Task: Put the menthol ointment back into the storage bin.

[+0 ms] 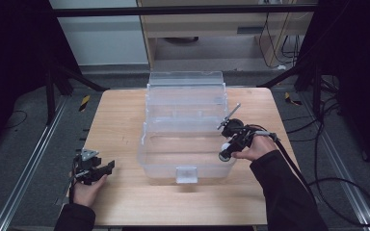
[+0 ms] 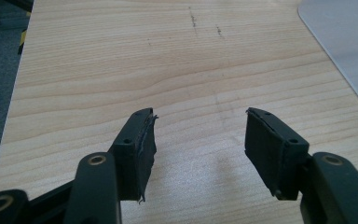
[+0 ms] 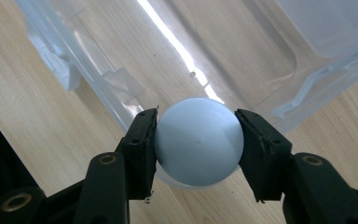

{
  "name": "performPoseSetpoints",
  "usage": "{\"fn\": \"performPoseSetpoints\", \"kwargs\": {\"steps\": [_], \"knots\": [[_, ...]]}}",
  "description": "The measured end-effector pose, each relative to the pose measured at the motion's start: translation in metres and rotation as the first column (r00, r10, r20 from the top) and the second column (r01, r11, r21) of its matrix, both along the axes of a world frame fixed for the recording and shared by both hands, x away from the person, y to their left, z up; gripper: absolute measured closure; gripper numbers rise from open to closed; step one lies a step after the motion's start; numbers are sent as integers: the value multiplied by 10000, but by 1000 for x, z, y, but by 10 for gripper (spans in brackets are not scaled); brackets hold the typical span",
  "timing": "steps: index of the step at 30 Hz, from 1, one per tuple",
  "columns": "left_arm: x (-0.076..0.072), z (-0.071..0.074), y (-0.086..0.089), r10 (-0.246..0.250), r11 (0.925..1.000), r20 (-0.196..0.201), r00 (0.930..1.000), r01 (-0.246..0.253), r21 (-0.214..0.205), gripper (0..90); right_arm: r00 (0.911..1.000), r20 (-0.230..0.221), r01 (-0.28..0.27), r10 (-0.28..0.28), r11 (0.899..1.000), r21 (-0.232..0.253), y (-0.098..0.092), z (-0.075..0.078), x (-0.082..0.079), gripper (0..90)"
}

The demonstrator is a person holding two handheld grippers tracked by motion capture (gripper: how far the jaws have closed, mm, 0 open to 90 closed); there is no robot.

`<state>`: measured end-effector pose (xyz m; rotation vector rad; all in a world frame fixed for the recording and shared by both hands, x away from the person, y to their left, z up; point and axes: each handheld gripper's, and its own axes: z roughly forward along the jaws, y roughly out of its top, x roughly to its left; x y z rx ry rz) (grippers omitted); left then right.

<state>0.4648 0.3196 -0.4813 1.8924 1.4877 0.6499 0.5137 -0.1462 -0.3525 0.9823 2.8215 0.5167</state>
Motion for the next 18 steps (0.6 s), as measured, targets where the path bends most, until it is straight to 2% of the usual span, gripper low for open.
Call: {"fn": "performPoseSetpoints", "kwargs": {"steps": [18], "knots": [[0,0,0,11,10000,-19,10000,-11,12,426,9990,-256,-368,358,9986,-375,-1,-23,2,504]]}}
